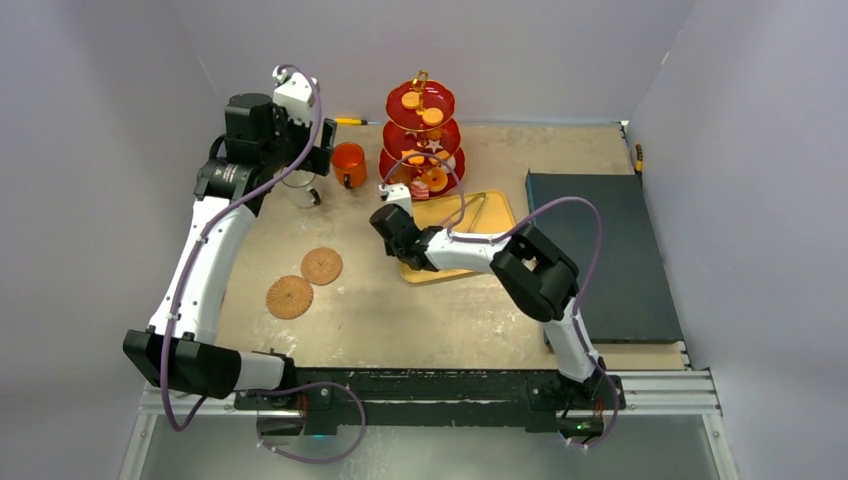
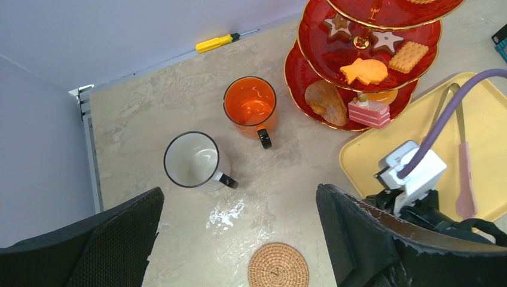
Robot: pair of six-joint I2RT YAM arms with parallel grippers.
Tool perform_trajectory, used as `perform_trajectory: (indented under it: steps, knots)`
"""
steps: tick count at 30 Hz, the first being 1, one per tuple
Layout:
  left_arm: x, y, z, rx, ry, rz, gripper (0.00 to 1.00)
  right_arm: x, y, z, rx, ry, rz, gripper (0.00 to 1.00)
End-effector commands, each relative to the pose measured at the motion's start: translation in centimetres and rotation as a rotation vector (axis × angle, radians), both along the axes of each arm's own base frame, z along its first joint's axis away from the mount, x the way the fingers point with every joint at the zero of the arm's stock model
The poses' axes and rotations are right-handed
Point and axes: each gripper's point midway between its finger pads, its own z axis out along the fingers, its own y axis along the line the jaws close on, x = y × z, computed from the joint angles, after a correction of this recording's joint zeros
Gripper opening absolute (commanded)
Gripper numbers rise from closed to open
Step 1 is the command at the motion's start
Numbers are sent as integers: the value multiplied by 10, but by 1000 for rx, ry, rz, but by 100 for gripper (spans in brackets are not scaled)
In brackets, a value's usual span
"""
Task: Serve the afternoon tea
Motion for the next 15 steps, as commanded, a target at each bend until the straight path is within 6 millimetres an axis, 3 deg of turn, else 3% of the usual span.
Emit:
perform_trajectory:
  steps: [1,8,10,11,13,15]
  knots:
    - [-4,7,21,-8,-57,24,99,7,-25,25,40,-27,-92,7]
    - [-7,3,28,-18,-71,4,99,4,-52,26,33,-30,-139,8]
    - [-7,3,28,-19,-70,3,99,6,-55,36,41,-51,-143,17]
    - [-7,3,27,-18,-69,3,99,8,-54,44,42,-77,-141,26]
    - [-6,3,26,-17,-66,5,99,7,-44,60,64,-109,-109,43]
    - [-4,4,23,-13,-57,9,99,4,-28,75,87,-137,-56,52]
